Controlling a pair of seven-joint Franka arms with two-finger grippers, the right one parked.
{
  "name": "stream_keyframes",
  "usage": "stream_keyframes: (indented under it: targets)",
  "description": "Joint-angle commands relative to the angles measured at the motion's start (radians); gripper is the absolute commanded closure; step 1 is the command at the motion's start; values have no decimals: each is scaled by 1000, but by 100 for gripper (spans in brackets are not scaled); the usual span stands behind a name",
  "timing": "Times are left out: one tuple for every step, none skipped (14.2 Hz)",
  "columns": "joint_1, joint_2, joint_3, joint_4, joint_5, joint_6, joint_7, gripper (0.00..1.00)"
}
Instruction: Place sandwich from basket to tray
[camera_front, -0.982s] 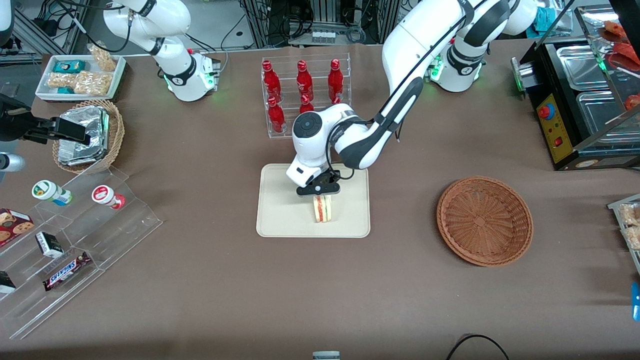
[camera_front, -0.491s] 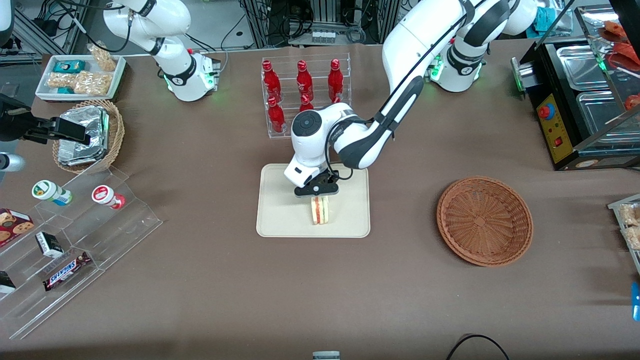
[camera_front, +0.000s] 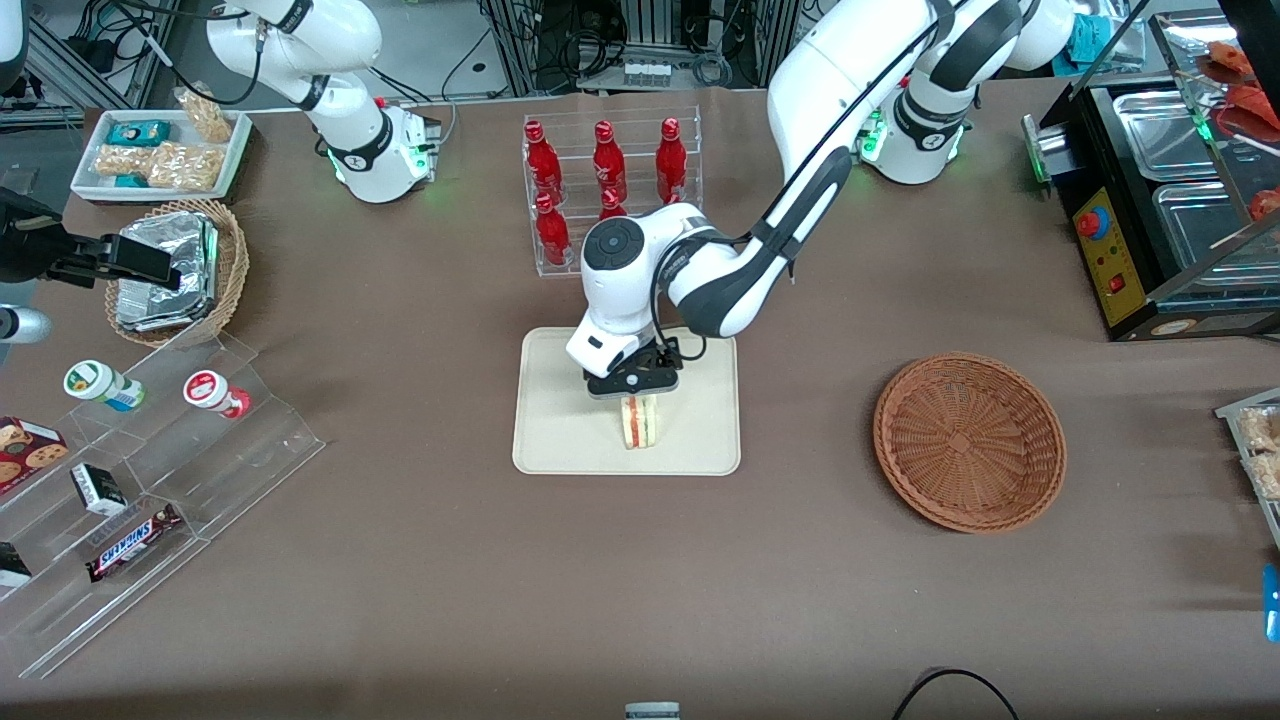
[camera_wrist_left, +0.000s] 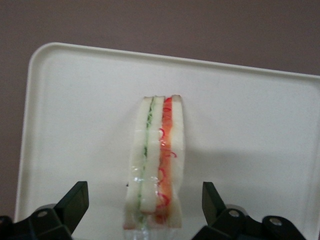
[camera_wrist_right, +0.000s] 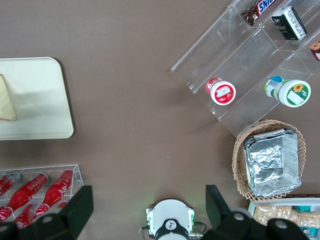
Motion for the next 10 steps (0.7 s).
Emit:
stream_keyframes:
  targets:
    - [66,-133,10,-24,-11,-94,3,0]
    - [92,-171,5,-33,-40,-100,6,0]
    - [115,-216,4,-43,-80,-131,38,0]
    - [141,-256,4,-43,-130,-187,109,0]
    - [167,-297,5,-40,-202,-256,195,0]
    - [207,-349,8,-40,-276,-333,292,0]
    - [255,-395,8,-40,-313,-407,366,0]
    - [299,-434,8,-40,-327,-492,418,0]
    - [342,-468,11,-40,-327,-583,465,0]
    - [393,-492,11,-38,-327,-648,512,0]
